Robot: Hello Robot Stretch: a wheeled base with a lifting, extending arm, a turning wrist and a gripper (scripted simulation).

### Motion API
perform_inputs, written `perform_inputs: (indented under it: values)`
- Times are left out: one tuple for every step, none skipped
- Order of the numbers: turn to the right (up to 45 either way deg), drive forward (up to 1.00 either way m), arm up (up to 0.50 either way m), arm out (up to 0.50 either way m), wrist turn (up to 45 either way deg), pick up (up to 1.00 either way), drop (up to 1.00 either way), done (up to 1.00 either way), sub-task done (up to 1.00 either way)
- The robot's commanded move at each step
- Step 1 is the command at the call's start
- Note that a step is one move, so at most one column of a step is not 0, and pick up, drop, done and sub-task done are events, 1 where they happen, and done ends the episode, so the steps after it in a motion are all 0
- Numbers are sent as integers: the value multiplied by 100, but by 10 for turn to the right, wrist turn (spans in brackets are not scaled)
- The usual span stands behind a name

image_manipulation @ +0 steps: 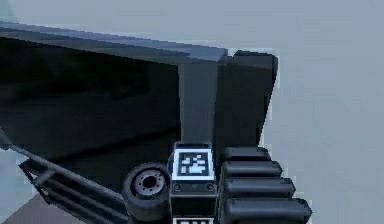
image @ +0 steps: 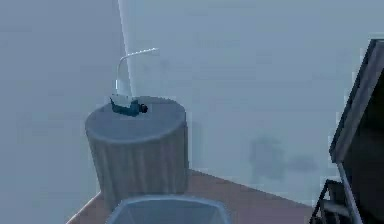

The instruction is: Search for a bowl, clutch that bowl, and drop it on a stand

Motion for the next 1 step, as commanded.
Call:
perform_inputs:
  values:
    - [390,0,0,0,0,0,0,0,0]
